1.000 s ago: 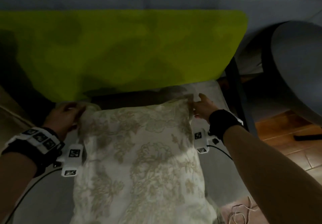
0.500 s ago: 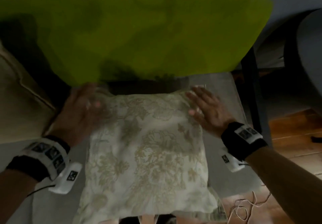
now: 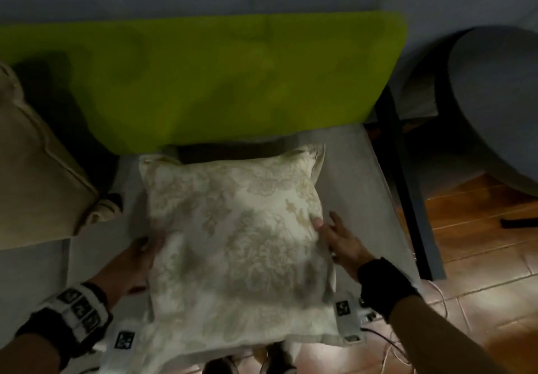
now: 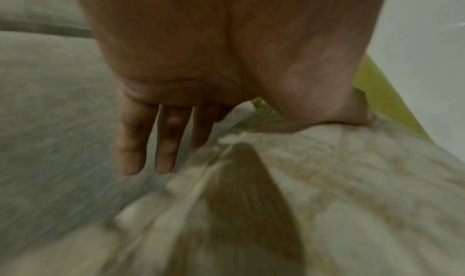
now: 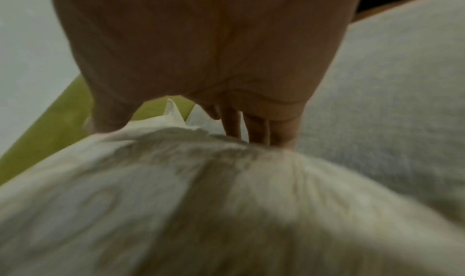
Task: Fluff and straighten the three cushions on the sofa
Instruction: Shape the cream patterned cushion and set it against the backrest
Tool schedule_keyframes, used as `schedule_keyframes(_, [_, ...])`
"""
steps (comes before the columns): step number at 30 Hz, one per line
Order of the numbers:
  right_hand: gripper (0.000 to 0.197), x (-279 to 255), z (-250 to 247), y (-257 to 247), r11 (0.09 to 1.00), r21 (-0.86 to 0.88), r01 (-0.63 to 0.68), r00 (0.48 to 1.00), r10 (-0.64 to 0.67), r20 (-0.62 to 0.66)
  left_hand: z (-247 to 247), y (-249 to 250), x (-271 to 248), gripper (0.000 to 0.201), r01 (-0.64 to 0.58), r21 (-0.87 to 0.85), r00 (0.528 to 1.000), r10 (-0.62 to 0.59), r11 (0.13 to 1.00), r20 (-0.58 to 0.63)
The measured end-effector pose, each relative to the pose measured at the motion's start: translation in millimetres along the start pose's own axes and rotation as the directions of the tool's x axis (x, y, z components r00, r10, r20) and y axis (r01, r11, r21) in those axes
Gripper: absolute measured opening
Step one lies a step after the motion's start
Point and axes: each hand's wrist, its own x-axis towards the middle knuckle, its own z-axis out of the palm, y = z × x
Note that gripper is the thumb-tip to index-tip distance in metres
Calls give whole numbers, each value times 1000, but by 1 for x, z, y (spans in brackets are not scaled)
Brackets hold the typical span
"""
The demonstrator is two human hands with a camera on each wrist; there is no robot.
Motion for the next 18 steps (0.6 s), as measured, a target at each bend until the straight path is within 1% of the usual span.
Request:
schedule_keyframes(1, [138,-3,6,2,1000,28,-9,1000,9,2,4,-4,-4,99,-7,-15,999,8,1000,47])
schedule_keyframes(2, [131,-5,9,5,999,40,-11,1000,11,-2,8,-5,-6,102,-36,-24,996,38,999,77])
schedule_keyframes(3, [121,-10,10,5,998,55,-5,1000,5,-11,12,-3,-9,105,-80,-25,994,82,996,78])
schedule_keyframes(4, [113,-13,9,5,998,60,16,1000,-16,-6,15,3,-13,102,-133,-31,989,134,991,56])
schedule_keyframes(5, [109,-16,5,6,997,65,37,999,-37,-3,17,12,-20,97,-178,-27,983,179,984,35])
schedule_keyframes(6, [108,-19,-2,8,995,77,55,998,-55,-11,19,21,-24,99,-223,-18,974,223,975,25])
schedule_keyframes(8, [105,-28,-20,7,985,141,97,995,-91,-51,22,42,-36,109,-347,10,938,347,938,19])
schedule_keyframes(11, [101,-42,-54,-4,946,272,179,980,-148,-131,31,81,-41,93,-497,46,868,496,867,32])
schedule_keyframes(13, [101,-45,-82,-22,929,253,269,954,-220,-206,46,113,-39,94,-563,-14,824,562,827,73])
schedule_keyframes(15, [93,-39,-113,-45,908,187,376,904,-314,-291,59,143,-31,101,-611,-117,774,622,783,120])
schedule_keyframes(17, [83,-30,-139,-71,864,148,481,854,-423,-304,68,168,-19,111,-653,-152,735,669,742,108])
schedule_keyframes(18, [81,-27,-149,-84,845,150,512,841,-458,-289,73,178,-12,114,-671,-150,723,686,726,87])
